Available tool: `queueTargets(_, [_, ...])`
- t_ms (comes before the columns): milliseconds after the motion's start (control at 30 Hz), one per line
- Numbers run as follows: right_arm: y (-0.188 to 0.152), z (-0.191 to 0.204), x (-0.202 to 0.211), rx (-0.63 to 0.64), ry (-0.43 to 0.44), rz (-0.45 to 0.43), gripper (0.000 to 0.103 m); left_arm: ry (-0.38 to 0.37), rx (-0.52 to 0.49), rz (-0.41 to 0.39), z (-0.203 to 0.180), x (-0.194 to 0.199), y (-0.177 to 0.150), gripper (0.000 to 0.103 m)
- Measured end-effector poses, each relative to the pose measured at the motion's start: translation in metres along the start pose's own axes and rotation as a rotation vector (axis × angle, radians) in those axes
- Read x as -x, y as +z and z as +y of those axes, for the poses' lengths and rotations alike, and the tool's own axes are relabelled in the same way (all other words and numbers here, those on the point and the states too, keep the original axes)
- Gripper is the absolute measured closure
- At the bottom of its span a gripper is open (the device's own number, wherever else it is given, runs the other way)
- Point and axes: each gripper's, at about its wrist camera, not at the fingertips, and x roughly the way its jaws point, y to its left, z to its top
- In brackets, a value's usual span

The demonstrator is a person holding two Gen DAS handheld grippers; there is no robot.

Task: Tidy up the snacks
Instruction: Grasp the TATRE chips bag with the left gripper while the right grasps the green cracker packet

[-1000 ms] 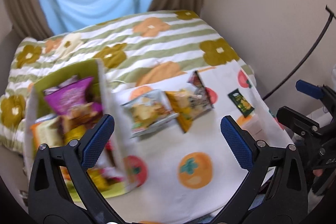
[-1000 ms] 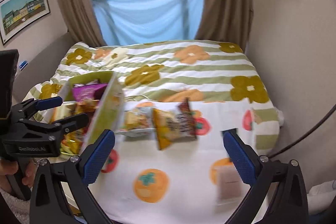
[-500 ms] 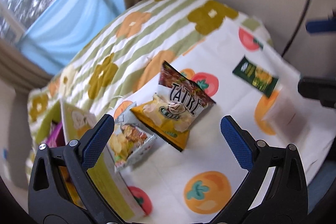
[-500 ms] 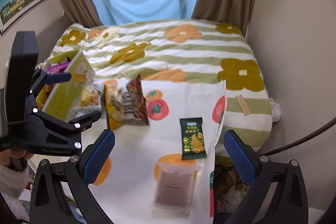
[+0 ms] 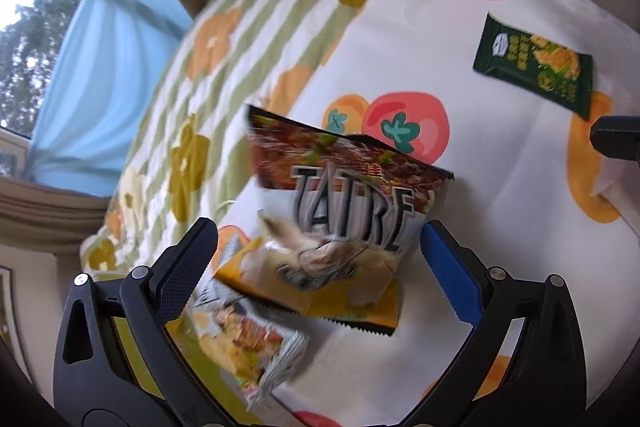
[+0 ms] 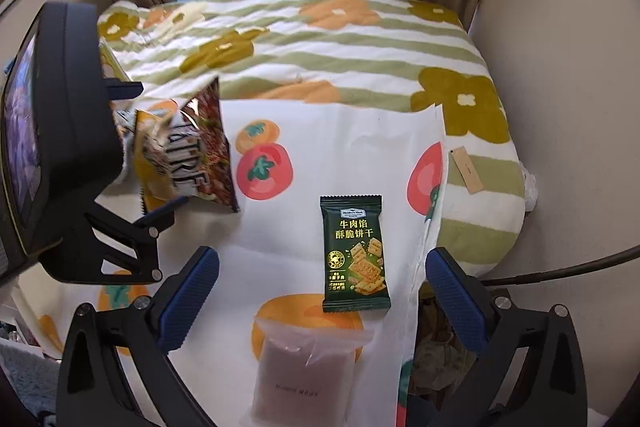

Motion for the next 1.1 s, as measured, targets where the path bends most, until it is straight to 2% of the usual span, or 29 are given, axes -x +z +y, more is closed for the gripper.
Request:
queueTargets(167, [0.004, -0.003, -0.022, -0.027, 0.0, 0.049, 0.001, -0.067, 0.006, 0.032, 0.007, -0.022, 0.0, 0.002])
queueTargets(233, [0.006, -0.003, -0.031, -0.027, 0.007, 0.07, 0.007, -0.101, 0.006, 0.037, 0.008, -0.028, 0.001, 0.004])
queueTargets(267, [0.007, -0.003, -0.036, -0.025, 0.012, 0.084, 0.011, -0.106, 0.004, 0.035, 0.007, -0.029, 0.0, 0.008])
queueTargets(367, [0.008, -0.004, -0.047, -0.018, 0.011, 0.115, 0.014, -0.141, 0.004, 0.022, 0.008, -0.03, 0.0, 0.023])
queueTargets(400, [0.009, -0.005, -0.052, -0.015, 0.01, 0.126, 0.014, -0.154, 0.007, 0.02, 0.009, -0.031, 0.0, 0.024])
queueTargets(500, [0.01, -0.007, -0.061, -0.006, 0.013, 0.158, 0.016, -0.158, -0.005, 0.003, 0.008, -0.03, 0.001, 0.026])
queueTargets(633, [0.01, -0.009, -0.071, 0.006, 0.006, 0.21, 0.027, -0.164, -0.009, -0.001, 0.008, -0.03, 0.001, 0.031])
queueTargets(933, [0.009, -0.015, -0.08, 0.062, -0.001, 0.275, 0.028, -0.205, 0.047, 0.018, 0.014, -0.027, -0.001, 0.035])
queueTargets(1100, [0.01, -0.018, -0.081, 0.087, 0.017, 0.292, 0.033, -0.21, 0.081, 0.026, 0.015, -0.024, -0.002, 0.036])
